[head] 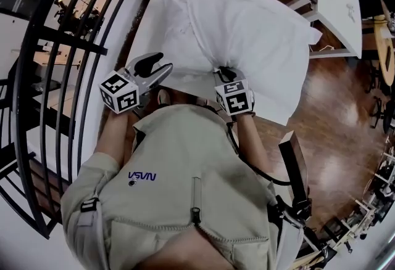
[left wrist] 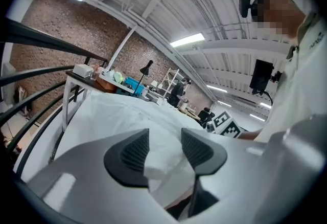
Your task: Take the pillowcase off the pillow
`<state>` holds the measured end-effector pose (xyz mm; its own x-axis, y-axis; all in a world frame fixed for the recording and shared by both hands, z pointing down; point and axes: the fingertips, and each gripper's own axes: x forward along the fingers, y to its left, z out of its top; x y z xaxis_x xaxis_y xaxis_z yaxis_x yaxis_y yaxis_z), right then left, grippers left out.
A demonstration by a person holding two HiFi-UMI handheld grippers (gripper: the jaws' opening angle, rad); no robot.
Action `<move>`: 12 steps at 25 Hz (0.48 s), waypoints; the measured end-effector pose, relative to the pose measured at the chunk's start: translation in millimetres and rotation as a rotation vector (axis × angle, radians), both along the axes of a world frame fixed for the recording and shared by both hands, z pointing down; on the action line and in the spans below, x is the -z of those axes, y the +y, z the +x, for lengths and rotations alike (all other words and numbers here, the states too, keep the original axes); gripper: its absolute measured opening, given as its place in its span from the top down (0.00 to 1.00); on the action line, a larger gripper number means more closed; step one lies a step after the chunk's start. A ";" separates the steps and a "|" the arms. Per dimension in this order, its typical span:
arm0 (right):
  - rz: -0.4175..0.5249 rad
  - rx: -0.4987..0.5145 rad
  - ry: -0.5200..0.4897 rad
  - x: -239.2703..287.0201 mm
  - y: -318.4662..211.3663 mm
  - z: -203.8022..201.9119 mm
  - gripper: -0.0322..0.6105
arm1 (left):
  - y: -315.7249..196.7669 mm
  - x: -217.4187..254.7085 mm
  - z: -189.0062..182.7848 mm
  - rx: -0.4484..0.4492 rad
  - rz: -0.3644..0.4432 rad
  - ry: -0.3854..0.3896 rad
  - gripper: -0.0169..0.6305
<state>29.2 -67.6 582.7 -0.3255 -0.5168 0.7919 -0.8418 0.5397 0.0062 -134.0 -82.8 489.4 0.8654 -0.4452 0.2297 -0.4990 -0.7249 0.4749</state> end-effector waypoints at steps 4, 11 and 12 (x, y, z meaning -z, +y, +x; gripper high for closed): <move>-0.028 0.100 -0.067 11.8 13.0 -11.1 0.82 | -25.1 -4.9 25.7 0.033 0.025 -0.129 0.67; 0.043 0.260 -0.259 75.1 18.0 -26.3 0.80 | -60.3 -64.3 50.0 0.011 -0.036 -0.448 0.56; 0.072 0.261 -0.291 89.3 9.6 -28.8 0.80 | -62.3 -65.1 49.0 0.011 -0.039 -0.456 0.56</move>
<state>0.4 -58.0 493.4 -0.6585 -0.4378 0.6121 -0.6489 0.7424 -0.1670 -85.0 -145.1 554.5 0.6675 -0.4377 0.6024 -0.6710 -0.7043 0.2318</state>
